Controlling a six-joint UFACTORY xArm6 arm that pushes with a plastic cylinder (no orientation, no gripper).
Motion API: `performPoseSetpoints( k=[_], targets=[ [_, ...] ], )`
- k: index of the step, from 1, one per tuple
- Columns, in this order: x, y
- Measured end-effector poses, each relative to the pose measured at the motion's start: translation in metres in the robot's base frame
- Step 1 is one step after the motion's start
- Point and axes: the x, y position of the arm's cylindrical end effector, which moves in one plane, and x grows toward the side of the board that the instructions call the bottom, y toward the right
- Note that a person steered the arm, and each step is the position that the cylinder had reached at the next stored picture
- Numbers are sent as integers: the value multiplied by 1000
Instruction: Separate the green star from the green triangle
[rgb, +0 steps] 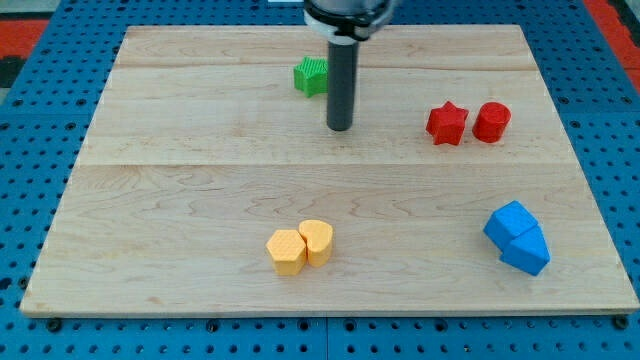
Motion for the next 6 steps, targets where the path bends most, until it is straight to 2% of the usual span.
performPoseSetpoints(
  k=[1, 4, 6],
  targets=[
    [-6, -12],
    [-8, 2],
    [-40, 19]
  ],
)
